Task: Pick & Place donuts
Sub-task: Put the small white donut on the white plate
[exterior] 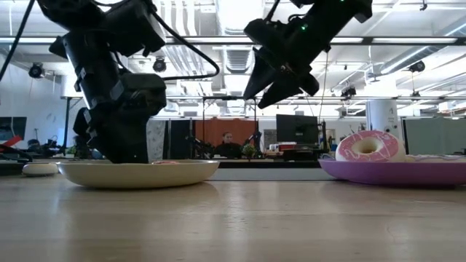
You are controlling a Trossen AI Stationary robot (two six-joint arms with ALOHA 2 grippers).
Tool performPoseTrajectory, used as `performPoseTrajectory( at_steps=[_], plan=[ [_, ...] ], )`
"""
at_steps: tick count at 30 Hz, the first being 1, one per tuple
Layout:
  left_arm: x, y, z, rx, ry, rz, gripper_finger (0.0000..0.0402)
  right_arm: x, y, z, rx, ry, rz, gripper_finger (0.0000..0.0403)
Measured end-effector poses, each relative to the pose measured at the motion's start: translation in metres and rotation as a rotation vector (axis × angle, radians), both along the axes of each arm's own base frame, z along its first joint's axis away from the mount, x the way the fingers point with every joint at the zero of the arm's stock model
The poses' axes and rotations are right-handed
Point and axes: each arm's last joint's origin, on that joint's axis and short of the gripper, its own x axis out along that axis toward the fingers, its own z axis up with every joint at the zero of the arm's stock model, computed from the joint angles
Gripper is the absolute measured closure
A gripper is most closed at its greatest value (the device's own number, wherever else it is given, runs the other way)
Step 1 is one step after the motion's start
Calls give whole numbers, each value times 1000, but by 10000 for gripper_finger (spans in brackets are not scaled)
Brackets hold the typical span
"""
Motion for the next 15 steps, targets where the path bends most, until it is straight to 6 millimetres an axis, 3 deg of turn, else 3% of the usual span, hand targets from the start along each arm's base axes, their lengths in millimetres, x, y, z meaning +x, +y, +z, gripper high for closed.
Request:
performPoseTrajectory(
  at_steps=[5,10,12,15],
  plan=[
    [2,0,3,5,-3,-12,288,1,4,3,-5,-8,13,184],
    [1,-1,9,0,-5,-23,363,3,7,7,-1,-21,29,184],
    [0,-1,15,-9,-29,-39,390,5,8,9,9,-25,66,184],
    [-2,-1,28,-30,-78,-64,398,9,12,16,1,-63,153,184]
  ],
)
